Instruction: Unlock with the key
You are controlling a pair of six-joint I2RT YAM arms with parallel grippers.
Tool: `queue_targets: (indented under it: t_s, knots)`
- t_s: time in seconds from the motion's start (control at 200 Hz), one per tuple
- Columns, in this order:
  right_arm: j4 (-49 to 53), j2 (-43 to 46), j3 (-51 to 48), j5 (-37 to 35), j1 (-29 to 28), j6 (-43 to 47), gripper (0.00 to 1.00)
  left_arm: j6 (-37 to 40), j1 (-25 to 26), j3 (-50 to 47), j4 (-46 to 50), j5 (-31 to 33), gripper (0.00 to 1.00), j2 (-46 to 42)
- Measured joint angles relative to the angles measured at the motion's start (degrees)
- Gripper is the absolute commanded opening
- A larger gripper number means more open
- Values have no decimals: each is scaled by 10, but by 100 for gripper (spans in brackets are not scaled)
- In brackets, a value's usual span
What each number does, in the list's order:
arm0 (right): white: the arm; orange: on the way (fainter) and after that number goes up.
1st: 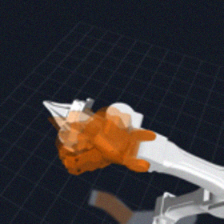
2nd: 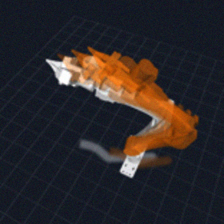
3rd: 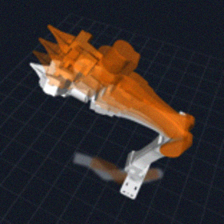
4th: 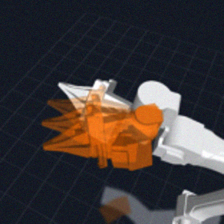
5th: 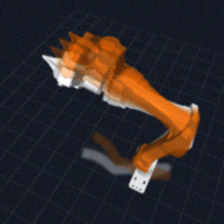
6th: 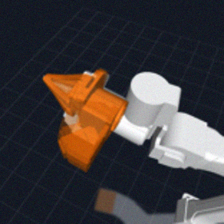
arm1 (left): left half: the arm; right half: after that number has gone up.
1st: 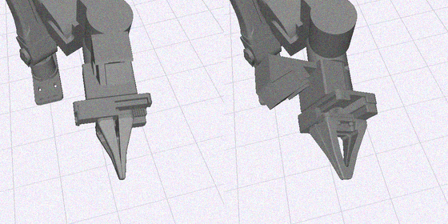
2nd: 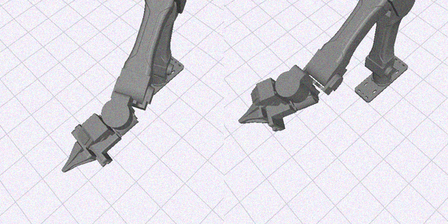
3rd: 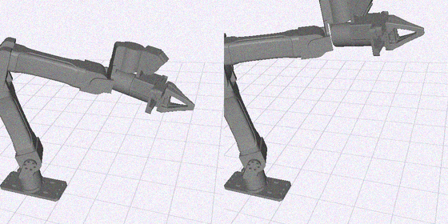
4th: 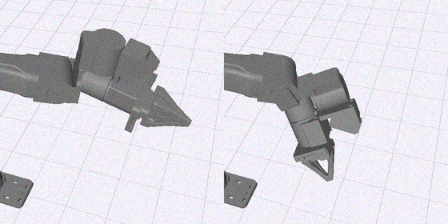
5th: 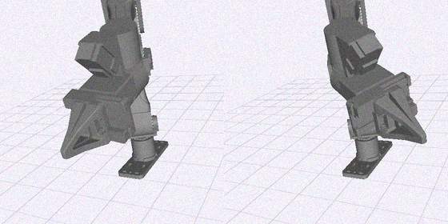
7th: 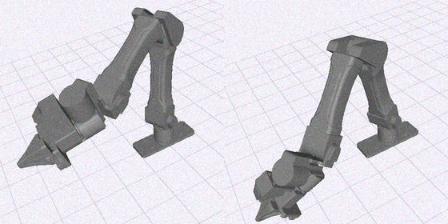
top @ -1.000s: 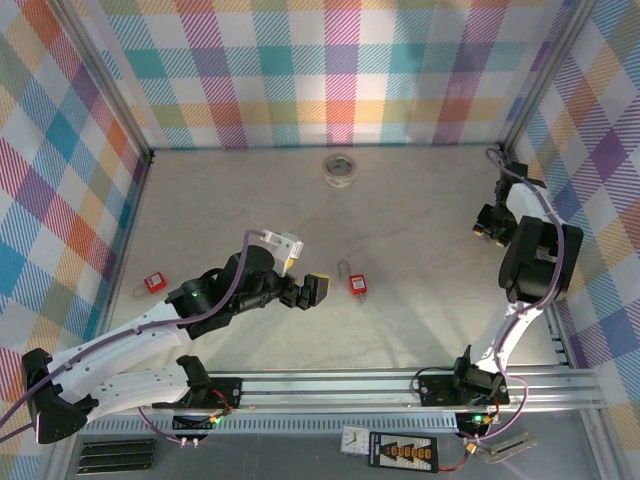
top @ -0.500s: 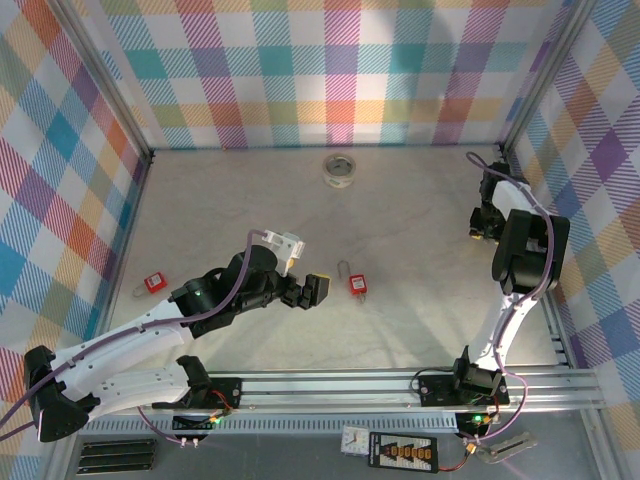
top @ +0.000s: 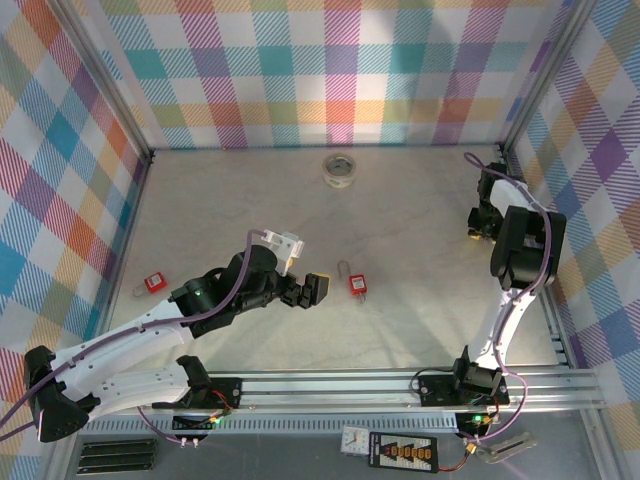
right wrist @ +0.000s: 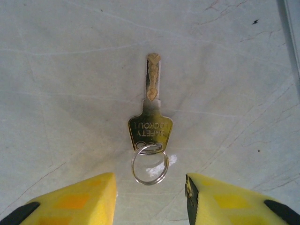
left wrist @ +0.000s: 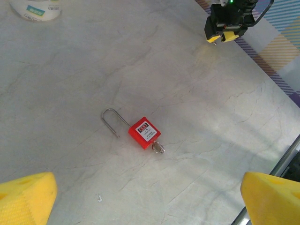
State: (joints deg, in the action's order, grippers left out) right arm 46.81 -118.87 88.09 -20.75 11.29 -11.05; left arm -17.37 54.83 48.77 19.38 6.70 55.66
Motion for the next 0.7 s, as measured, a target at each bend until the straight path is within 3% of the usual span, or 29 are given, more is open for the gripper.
queue_targets:
  t_s: [0.7]
  knots:
    - [12, -22, 10, 10, -2, 6, 4, 0, -2, 0, 4, 4, 100, 9]
